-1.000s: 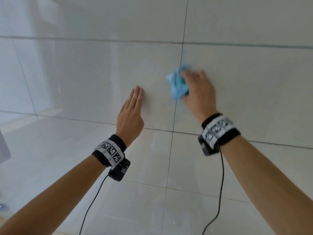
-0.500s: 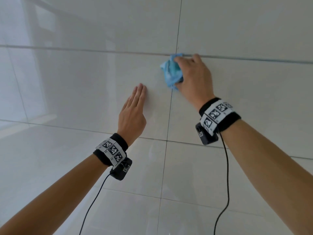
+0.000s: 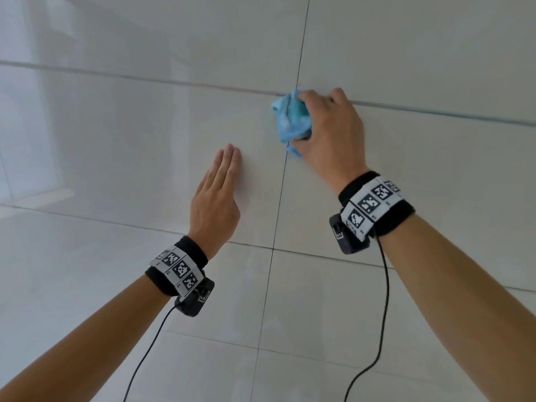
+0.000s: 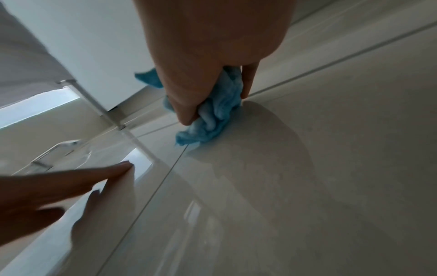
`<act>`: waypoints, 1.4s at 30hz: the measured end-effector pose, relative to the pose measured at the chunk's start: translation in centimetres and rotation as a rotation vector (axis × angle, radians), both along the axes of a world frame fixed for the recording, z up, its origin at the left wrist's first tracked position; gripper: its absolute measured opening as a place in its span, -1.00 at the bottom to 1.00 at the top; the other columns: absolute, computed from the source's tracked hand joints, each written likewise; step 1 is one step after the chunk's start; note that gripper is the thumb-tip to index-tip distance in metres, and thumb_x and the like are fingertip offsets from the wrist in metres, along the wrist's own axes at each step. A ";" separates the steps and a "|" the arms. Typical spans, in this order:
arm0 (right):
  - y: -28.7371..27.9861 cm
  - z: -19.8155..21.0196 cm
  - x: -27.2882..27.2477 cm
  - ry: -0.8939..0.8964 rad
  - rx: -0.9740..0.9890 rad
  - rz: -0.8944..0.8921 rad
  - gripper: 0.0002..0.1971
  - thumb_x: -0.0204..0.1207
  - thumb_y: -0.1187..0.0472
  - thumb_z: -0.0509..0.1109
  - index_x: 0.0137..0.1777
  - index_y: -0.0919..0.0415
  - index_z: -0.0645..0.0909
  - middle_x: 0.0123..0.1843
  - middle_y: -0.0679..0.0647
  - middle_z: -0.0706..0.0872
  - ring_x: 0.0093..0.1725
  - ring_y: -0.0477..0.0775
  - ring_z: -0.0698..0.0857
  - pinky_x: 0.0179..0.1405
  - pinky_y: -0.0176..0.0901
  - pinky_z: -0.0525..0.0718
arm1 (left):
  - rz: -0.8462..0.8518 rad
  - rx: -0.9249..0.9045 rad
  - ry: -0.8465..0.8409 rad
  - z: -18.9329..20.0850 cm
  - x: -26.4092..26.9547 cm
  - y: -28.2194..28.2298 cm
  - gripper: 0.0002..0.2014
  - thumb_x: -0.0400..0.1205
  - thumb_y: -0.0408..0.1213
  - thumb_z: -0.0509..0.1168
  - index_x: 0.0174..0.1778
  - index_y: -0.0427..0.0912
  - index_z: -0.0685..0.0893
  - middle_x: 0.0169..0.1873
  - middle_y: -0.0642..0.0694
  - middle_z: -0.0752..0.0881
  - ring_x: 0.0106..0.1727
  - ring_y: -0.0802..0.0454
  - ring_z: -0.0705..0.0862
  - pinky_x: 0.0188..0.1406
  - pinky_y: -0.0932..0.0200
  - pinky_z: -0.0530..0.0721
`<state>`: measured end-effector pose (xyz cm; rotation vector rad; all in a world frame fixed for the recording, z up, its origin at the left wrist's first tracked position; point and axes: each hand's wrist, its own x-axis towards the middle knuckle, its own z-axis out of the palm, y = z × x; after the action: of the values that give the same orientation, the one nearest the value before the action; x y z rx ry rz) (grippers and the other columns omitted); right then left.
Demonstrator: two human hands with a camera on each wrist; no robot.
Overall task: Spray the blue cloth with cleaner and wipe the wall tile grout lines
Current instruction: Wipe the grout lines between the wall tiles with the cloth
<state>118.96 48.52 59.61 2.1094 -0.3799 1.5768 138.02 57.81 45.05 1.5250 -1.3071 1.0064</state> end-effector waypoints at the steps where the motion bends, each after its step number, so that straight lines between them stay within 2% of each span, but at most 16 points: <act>1: 0.0 0.0 0.1 -0.008 -0.014 0.005 -0.19 -0.11 0.23 0.86 0.24 0.28 0.73 -0.03 0.15 0.80 -0.10 0.32 0.73 -0.25 -0.02 0.67 | -0.003 -0.015 -0.002 0.0 0.0 -0.1 -0.14 0.51 -0.76 0.10 0.81 -0.30 0.20 0.80 -0.16 0.23 0.84 -0.06 0.14 0.76 -0.08 0.33; 4: -0.7 -2.2 0.1 0.027 -0.020 -0.021 -0.21 0.00 0.24 0.80 0.32 0.26 0.70 -0.02 0.12 0.80 -0.06 0.28 0.67 -0.20 -0.02 0.61 | -0.010 -0.041 -0.002 -0.1 0.1 -0.5 -0.14 0.49 -0.78 0.09 0.80 -0.32 0.23 0.79 -0.18 0.25 0.83 -0.08 0.15 0.75 -0.09 0.34; 8: -1.1 -8.0 0.2 0.168 -0.075 -0.018 -0.23 0.06 0.19 0.76 0.36 0.25 0.70 -0.03 0.08 0.80 -0.03 0.23 0.59 -0.14 0.04 0.54 | -0.027 -0.036 -0.003 -0.2 0.3 -0.5 -0.14 0.48 -0.77 0.07 0.79 -0.32 0.24 0.79 -0.19 0.25 0.83 -0.08 0.15 0.79 -0.03 0.28; 12: -1.1 -12.5 -0.5 0.294 -0.166 -0.047 -0.38 0.22 0.17 0.69 0.34 0.24 0.71 0.23 0.06 0.82 0.00 0.19 0.57 -0.03 0.05 0.52 | -0.035 -0.018 -0.002 -0.1 0.4 -0.2 -0.14 0.49 -0.76 0.05 0.80 -0.30 0.22 0.80 -0.17 0.24 0.84 -0.06 0.14 0.79 0.02 0.26; 14: -0.9 -10.7 -0.9 0.278 -0.160 -0.081 -0.38 0.18 0.12 0.73 0.28 0.19 0.73 0.08 0.05 0.82 -0.05 0.22 0.62 -0.08 0.04 0.52 | -0.027 -0.016 -0.006 -0.2 0.5 -0.1 -0.14 0.50 -0.77 0.06 0.81 -0.29 0.22 0.80 -0.15 0.23 0.84 -0.04 0.13 0.78 0.01 0.30; 16: -0.6 -6.9 -0.9 0.175 -0.105 -0.122 -0.29 0.04 0.08 0.78 0.27 0.15 0.74 -0.11 0.07 0.77 -0.11 0.25 0.65 -0.19 0.00 0.54 | -0.022 -0.013 -0.014 -0.3 0.6 -0.3 -0.14 0.51 -0.77 0.07 0.81 -0.28 0.21 0.80 -0.14 0.23 0.84 -0.03 0.13 0.76 -0.03 0.35; 19: -0.5 -1.7 -0.3 0.064 -0.038 -0.108 -0.23 0.00 0.05 0.80 0.29 0.16 0.73 -0.09 0.06 0.80 -0.08 0.26 0.67 -0.18 0.01 0.56 | -0.015 -0.026 -0.021 -0.4 0.6 -0.5 -0.15 0.52 -0.78 0.08 0.80 -0.30 0.22 0.80 -0.17 0.24 0.83 -0.06 0.14 0.75 -0.07 0.36; 22: -0.3 -1.1 0.4 -0.013 -0.022 -0.044 -0.22 -0.05 0.10 0.85 0.25 0.23 0.74 -0.06 0.11 0.80 -0.14 0.27 0.69 -0.22 0.00 0.60 | -0.010 -0.041 -0.024 -0.4 0.5 -0.6 -0.17 0.53 -0.79 0.08 0.80 -0.32 0.24 0.79 -0.18 0.26 0.83 -0.08 0.16 0.75 -0.06 0.36; 27: -0.7 -6.9 0.8 0.075 0.003 -0.080 -0.17 0.10 0.10 0.77 0.45 0.16 0.65 0.07 0.01 0.83 -0.03 0.18 0.57 -0.17 -0.07 0.30 | -0.018 -0.044 -0.028 -0.4 0.5 -0.5 -0.18 0.53 -0.78 0.09 0.79 -0.32 0.25 0.79 -0.18 0.26 0.83 -0.08 0.18 0.76 -0.05 0.35; 30: -0.8 -12.3 0.5 0.210 -0.052 -0.075 -0.23 0.10 0.13 0.76 0.39 0.20 0.70 0.01 0.03 0.82 -0.02 0.18 0.53 -0.18 0.00 0.39 | -0.021 -0.030 -0.033 -0.5 0.6 -0.3 -0.17 0.52 -0.77 0.08 0.79 -0.32 0.25 0.79 -0.19 0.27 0.83 -0.09 0.18 0.75 -0.06 0.36; 32: -1.0 -15.4 -0.1 0.318 -0.119 -0.078 -0.26 0.10 0.12 0.79 0.35 0.22 0.72 0.19 0.05 0.83 0.02 0.15 0.50 -0.15 0.03 0.46 | -0.013 -0.017 -0.029 -0.6 0.5 -0.2 -0.16 0.52 -0.76 0.06 0.80 -0.30 0.23 0.80 -0.17 0.25 0.83 -0.07 0.16 0.74 -0.05 0.38; 34: -1.3 -16.2 -0.8 0.380 -0.152 -0.084 -0.26 0.13 0.06 0.81 0.35 0.19 0.71 0.31 0.03 0.81 0.04 0.13 0.47 -0.13 0.03 0.48 | -0.007 -0.003 -0.029 -0.6 0.4 -0.2 -0.14 0.50 -0.77 0.06 0.81 -0.28 0.21 0.80 -0.15 0.23 0.84 -0.05 0.14 0.74 -0.03 0.38; 36: -1.2 -14.0 -1.2 0.362 -0.171 -0.116 -0.32 0.13 0.08 0.78 0.30 0.17 0.74 0.11 0.05 0.83 0.00 0.16 0.49 -0.17 0.03 0.46 | -0.003 -0.004 -0.026 -0.7 0.4 -0.2 -0.13 0.49 -0.77 0.05 0.81 -0.28 0.21 0.80 -0.15 0.23 0.84 -0.05 0.14 0.73 -0.04 0.39; 38: -1.0 -9.2 -1.3 0.231 -0.155 -0.159 -0.33 0.05 0.09 0.78 0.24 0.15 0.77 -0.14 0.12 0.76 -0.11 0.25 0.61 -0.27 -0.02 0.51 | -0.010 -0.003 -0.028 -0.7 0.4 -0.2 -0.12 0.48 -0.77 0.05 0.81 -0.29 0.22 0.80 -0.16 0.24 0.83 -0.06 0.15 0.72 -0.07 0.41; 40: -0.4 -3.6 -1.1 0.051 -0.122 -0.144 -0.33 -0.03 0.10 0.79 0.17 0.17 0.77 -0.20 0.19 0.72 -0.24 0.30 0.69 -0.34 -0.05 0.60 | -0.004 -0.002 -0.033 -0.7 0.5 -0.3 -0.12 0.48 -0.78 0.04 0.81 -0.29 0.22 0.80 -0.16 0.24 0.83 -0.06 0.15 0.71 -0.08 0.43; 42: 0.1 0.2 -0.8 -0.032 -0.051 -0.100 -0.41 0.04 0.17 0.77 0.12 0.20 0.75 -0.18 0.18 0.75 -0.25 0.28 0.70 -0.32 0.01 0.65 | 0.002 -0.004 -0.038 -0.7 0.4 -0.3 -0.13 0.49 -0.78 0.04 0.81 -0.29 0.22 0.80 -0.16 0.24 0.83 -0.06 0.15 0.70 -0.08 0.43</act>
<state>118.17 48.59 59.86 1.9974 -0.4445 1.5481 138.45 57.49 44.32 1.5113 -1.3286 1.0435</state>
